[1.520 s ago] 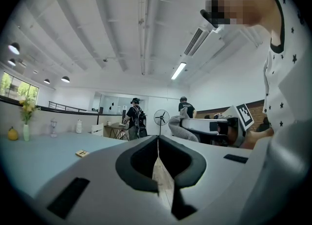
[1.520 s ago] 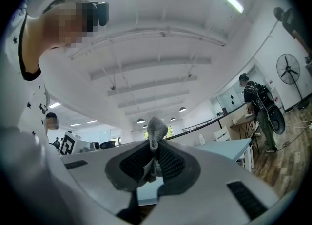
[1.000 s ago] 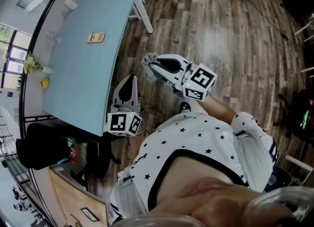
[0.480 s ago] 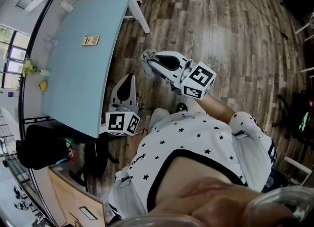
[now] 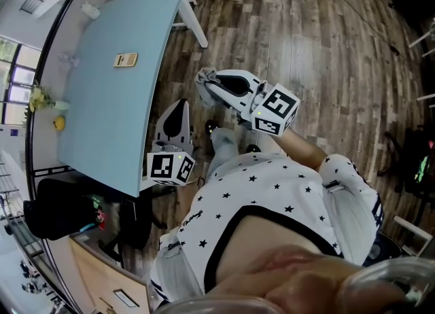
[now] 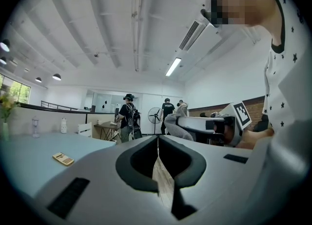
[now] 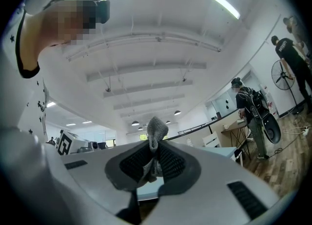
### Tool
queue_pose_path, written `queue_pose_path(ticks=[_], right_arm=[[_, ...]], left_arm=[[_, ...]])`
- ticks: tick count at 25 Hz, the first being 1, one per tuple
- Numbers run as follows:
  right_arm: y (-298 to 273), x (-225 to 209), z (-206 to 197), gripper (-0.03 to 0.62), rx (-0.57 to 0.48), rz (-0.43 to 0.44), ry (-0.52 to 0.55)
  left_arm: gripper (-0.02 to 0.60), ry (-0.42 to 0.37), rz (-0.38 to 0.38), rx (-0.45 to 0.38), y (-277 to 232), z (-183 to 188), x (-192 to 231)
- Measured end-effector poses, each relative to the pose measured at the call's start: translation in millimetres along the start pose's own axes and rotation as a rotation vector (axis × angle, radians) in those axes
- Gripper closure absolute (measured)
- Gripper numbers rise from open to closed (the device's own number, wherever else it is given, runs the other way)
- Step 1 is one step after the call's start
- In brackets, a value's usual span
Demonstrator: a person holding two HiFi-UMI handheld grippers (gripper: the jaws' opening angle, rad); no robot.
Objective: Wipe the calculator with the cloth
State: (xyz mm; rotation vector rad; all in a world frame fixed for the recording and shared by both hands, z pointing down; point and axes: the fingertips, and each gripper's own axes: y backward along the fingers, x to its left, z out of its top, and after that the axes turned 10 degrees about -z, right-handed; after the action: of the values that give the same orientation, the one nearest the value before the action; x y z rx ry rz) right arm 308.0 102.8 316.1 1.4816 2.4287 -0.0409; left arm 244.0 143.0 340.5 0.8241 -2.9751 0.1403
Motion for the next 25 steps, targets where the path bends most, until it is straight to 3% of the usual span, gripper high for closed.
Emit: queue_pose_path(ticks=[10, 25], right_arm=[[-53.5, -26.4, -6.6, 0.553, 0.041, -0.010, 0.038], [-178.0, -35.3, -28.4, 0.553, 0.116, 0.068, 0.038]], left_arm=[[0.551, 0.035, -0.019, -0.026, -26.3, -3.8, 56.5], [0.551, 0.056, 0.118, -0.026, -7.3, -3.3, 185.1]])
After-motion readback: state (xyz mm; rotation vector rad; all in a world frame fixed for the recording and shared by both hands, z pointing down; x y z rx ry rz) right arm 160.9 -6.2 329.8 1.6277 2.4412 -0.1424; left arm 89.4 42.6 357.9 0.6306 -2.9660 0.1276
